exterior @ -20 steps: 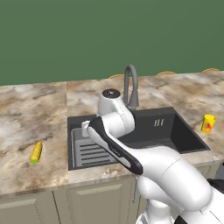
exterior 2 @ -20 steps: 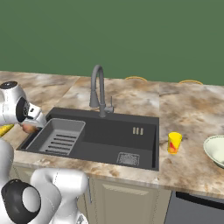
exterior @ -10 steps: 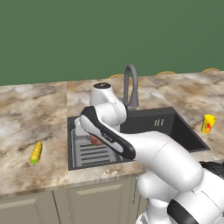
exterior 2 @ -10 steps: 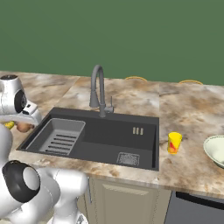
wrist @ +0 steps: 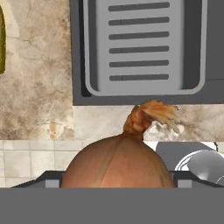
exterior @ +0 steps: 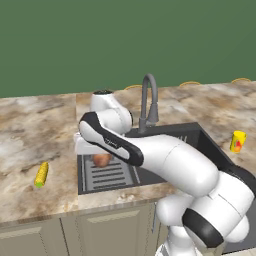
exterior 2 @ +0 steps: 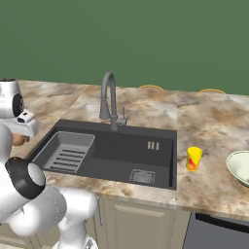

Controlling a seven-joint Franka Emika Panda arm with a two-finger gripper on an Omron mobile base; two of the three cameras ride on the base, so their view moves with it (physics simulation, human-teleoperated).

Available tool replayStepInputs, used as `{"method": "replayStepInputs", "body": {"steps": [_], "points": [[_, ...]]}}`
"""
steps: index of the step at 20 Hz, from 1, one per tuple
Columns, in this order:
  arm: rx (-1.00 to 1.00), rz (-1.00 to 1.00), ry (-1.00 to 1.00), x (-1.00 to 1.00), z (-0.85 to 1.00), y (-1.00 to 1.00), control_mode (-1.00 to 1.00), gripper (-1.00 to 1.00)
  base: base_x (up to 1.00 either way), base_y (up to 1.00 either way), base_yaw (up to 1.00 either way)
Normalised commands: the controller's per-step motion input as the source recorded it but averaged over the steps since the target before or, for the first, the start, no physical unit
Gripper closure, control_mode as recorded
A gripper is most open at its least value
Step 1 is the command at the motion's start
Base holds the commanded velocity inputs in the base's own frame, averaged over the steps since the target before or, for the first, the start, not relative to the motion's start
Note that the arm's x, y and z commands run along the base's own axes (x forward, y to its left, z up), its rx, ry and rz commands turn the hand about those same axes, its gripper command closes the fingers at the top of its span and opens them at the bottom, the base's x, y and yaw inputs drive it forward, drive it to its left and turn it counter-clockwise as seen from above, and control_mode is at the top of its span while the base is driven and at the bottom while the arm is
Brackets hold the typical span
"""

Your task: Remove the onion and corn from the sink. Then move the bowl and cup from the counter to the sink for washing.

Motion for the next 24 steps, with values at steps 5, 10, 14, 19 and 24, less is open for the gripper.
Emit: {"method": "replayStepInputs", "body": {"steps": [5, 10, 14, 19, 24], "points": [[0.0, 0.0, 0.0, 0.0, -0.09, 0.38, -1.0, 1.0, 0.0, 0.0, 0.0], [0.0, 0.0, 0.0, 0.0, -0.17, 0.36, -1.0, 1.0, 0.0, 0.0, 0.0], [0.0, 0.0, 0.0, 0.0, -0.18, 0.34, -1.0, 1.0, 0.0, 0.0, 0.0], [0.0, 0.0, -0.03, 0.03, -0.18, 0.34, -1.0, 1.0, 0.0, 0.0, 0.0], [0.0, 0.0, 0.0, 0.07, -0.2, 0.28, -1.0, 1.0, 0.0, 0.0, 0.0]]}}
